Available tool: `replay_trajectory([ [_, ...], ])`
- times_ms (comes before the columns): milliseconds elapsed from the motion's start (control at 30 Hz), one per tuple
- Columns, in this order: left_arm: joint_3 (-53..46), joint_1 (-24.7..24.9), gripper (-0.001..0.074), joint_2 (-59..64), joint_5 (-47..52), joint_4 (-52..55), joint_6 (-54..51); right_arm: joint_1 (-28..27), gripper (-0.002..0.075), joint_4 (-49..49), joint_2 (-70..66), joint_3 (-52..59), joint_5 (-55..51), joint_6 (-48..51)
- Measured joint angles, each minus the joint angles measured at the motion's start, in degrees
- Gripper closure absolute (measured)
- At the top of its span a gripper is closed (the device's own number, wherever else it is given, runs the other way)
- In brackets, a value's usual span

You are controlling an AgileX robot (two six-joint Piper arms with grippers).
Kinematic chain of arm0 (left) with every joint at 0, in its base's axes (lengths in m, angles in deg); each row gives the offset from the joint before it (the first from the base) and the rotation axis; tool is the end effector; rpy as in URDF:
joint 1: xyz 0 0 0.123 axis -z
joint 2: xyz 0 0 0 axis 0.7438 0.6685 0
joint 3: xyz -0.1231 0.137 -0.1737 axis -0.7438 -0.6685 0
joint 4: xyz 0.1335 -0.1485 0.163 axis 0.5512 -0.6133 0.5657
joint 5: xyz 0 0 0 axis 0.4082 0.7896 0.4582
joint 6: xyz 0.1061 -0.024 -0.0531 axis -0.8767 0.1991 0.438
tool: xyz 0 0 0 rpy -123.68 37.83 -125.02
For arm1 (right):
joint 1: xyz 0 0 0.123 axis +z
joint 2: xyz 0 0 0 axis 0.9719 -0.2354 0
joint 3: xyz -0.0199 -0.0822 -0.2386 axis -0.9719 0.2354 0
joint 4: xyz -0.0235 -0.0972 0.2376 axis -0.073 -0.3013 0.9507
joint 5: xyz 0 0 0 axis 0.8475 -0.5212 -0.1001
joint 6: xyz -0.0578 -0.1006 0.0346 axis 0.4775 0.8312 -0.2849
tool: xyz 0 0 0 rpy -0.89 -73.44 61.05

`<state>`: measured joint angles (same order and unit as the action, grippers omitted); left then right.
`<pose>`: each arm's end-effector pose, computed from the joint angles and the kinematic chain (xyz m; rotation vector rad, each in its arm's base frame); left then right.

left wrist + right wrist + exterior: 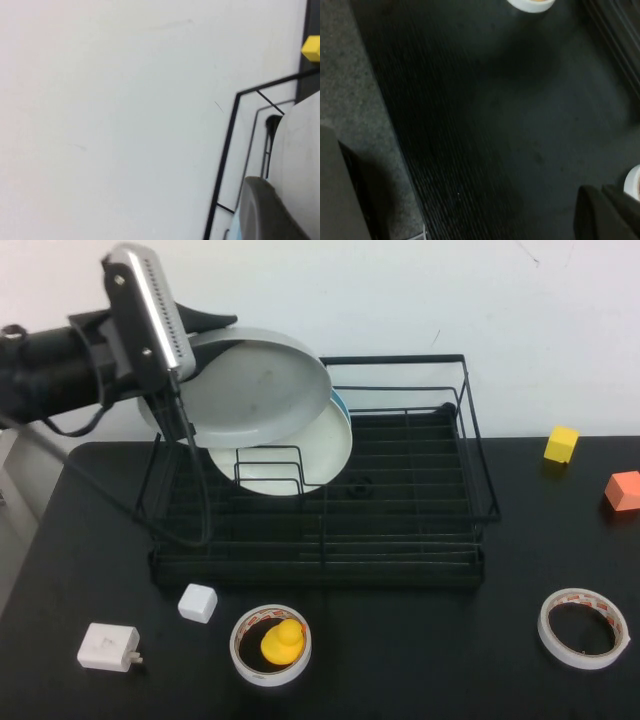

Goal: Place plate on rack
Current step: Place the plate on the rack

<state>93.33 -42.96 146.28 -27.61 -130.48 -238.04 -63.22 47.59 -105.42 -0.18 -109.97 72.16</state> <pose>0.3875 -0.1145 0.2887 1.3302 1.1162 0.0801 0.1097 0.0739 0.2200 -1.3336 1.9000 0.1754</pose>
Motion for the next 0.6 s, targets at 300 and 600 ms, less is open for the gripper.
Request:
replay_trajectory([
  [300, 6.30, 0.00, 0.0665, 10.31, 1.19, 0.21, -3.89, 0.00, 0.0724, -0.05, 0.13, 0.37, 0.78, 0.00],
  [600, 9.06, 0.04, 0.0665, 15.71, 1.44, 0.21, -7.22, 0.00, 0.0724, -0.05, 0.13, 0.75, 1.07, 0.00],
])
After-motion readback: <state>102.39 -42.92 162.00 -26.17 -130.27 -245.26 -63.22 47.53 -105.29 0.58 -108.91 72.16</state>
